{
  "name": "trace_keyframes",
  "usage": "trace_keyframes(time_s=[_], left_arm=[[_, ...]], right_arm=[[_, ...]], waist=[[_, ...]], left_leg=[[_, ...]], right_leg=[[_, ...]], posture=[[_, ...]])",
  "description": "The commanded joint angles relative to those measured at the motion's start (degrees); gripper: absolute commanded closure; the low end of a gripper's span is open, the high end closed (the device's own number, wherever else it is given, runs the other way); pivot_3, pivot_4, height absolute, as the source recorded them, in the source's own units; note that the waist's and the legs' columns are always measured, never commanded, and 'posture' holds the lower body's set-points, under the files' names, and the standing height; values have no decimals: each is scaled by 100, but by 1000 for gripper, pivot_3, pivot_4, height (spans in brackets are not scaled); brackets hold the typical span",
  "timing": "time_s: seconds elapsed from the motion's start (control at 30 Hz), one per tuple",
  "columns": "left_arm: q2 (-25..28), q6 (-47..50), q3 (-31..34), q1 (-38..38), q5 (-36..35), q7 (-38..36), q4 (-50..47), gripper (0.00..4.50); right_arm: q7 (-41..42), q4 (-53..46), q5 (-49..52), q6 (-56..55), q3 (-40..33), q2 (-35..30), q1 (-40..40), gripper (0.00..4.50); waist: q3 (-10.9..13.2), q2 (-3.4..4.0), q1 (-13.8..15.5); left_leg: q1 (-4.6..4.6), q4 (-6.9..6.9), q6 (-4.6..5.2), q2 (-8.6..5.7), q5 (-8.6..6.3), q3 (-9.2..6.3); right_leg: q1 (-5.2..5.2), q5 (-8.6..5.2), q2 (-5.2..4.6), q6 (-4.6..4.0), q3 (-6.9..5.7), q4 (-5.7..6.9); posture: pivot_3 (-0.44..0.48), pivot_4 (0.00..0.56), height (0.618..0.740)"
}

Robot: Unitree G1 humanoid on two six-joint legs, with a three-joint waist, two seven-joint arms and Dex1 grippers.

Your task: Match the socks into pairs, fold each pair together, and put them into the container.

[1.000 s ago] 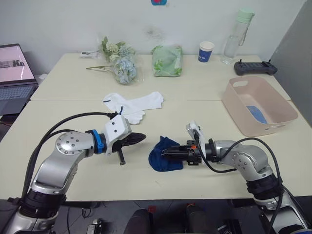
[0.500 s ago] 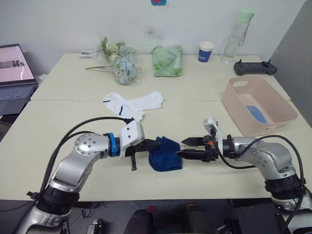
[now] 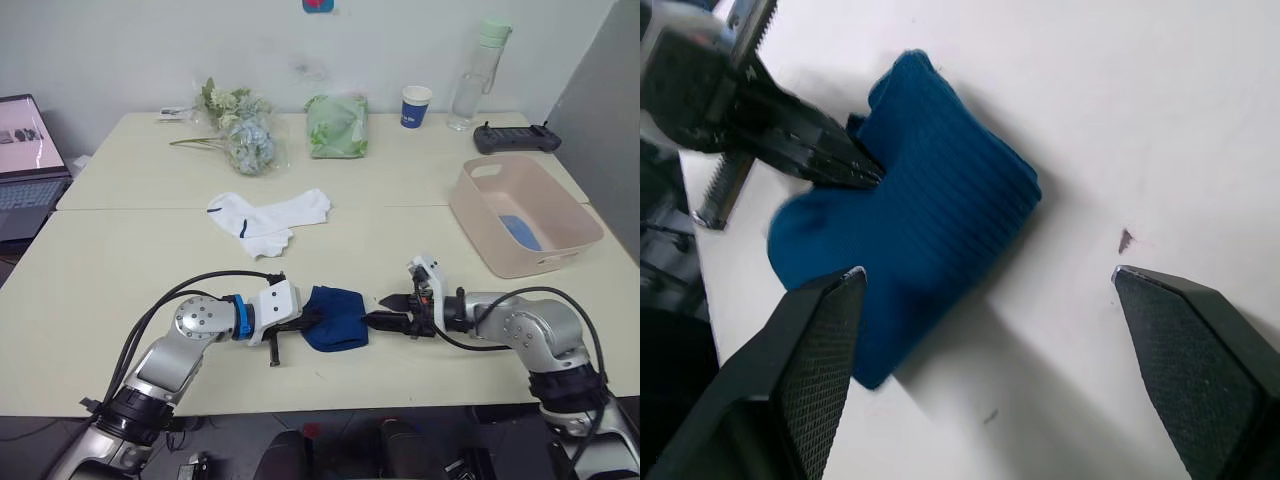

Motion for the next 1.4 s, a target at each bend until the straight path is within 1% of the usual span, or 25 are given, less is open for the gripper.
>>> trace_keyframes(time_s=[0.03,0.2,0.4,0.5,0.53,0.73,0.77,0.8,0.83,0.87,0.9,1.03,1.13,1.2,1.23,1.3,1.4], left_arm=[[99,36,-7,184,168,23,59,4500],[94,17,31,239,181,121,-35,4500],[124,127,148,312,86,175,-246,4500],[156,133,191,379,58,182,-315,4500],[154,135,207,393,43,182,-331,4500],[-14,162,315,280,-216,172,-422,4500],[-34,317,364,216,-402,110,-553,4500],[-37,440,408,158,-543,61,-659,4500],[-31,548,471,74,-665,36,-753,4321],[-14,662,535,-12,-781,19,-834,4109],[3,731,570,-63,-842,19,-875,3922],[-31,1448,910,-531,-1397,133,-1215,2597],[-372,2098,1088,-1099,-1883,480,-1471,1635],[-757,2417,1081,-1671,-2033,829,-1480,936],[-927,2522,1049,-1912,-2069,947,-1461,612],[-1286,2729,1034,-2342,-2226,1162,-1413,24],[-1825,2843,956,-2900,-2308,1421,-1192,24]], right_arm=[[-155,351,283,379,-121,534,-205,266],[-153,782,200,535,59,1016,-433,266],[-99,971,175,603,22,1127,-502,266],[-74,981,164,550,-27,1098,-471,809],[-72,975,164,538,-32,1095,-465,1128],[-237,848,195,514,-155,1219,-404,3363],[-266,751,220,540,-211,1210,-389,3778],[-285,665,250,576,-274,1191,-382,4088],[-294,544,300,620,-382,1135,-374,4417],[-305,425,347,651,-497,1064,-364,4500],[-318,352,380,673,-571,1019,-357,4500],[-388,-328,694,736,-1417,467,-353,4500],[-527,-574,747,669,-1981,-46,-659,4500],[-566,-552,581,429,-2273,-585,-1047,4500],[-588,-513,409,245,-2303,-869,-1219,4500],[-396,-410,-183,-440,-2020,-1631,-1377,4500],[-113,87,-1461,-1944,-1288,-2750,-1552,4500]], waist=[[-1,0,-10],[-2,-1,-8],[-3,1,-10],[-3,1,-11],[-3,1,-10],[-2,1,-4],[-2,1,-4],[-2,1,-2],[-2,0,1],[0,1,5],[0,0,13],[2,1,44],[4,-1,53],[5,-3,48],[6,-4,48],[6,-4,37],[6,-5,35]], left_leg=[[2,-1,0,1,0,1],[2,-2,0,1,0,1],[5,-6,0,1,0,0],[5,-6,0,2,0,0],[4,-7,0,2,0,-1],[0,-6,0,1,0,0],[1,-6,0,1,0,-1],[1,-6,0,2,0,-2],[0,-6,0,1,0,-2],[-2,-5,0,1,0,-3],[-9,-3,0,0,0,-3],[-20,0,0,-6,0,-3],[-22,2,0,-9,0,-3],[-22,10,0,-10,0,-2],[-23,10,0,-12,0,-2],[-23,8,0,-12,0,0],[-23,-2,0,-10,0,3]], right_leg=[[0,0,2,0,1,0],[0,0,2,0,2,0],[-1,0,2,0,1,1],[-1,0,2,0,1,0],[-2,0,2,0,1,0],[-3,0,0,0,0,-1],[-3,0,1,0,0,-1],[-3,0,1,0,-1,-1],[-3,0,1,0,-1,0],[-3,0,0,0,-3,0],[-6,0,0,0,-4,0],[-9,0,-5,0,-6,-7],[-7,0,-6,1,-7,-10],[-6,0,-5,1,-6,-8],[-6,0,-5,1,-7,-6],[-4,0,-2,2,-6,-9],[-2,-5,-2,10,-5,-20]], posture=[[0,150,740],[0,150,740],[0,150,740],[0,150,740],[0,150,740],[0,150,740],[0,150,740],[0,150,740],[0,150,740],[0,150,740],[0,150,740],[0,150,740],[0,150,740],[0,150,740],[0,150,740],[0,150,740],[0,150,740]])
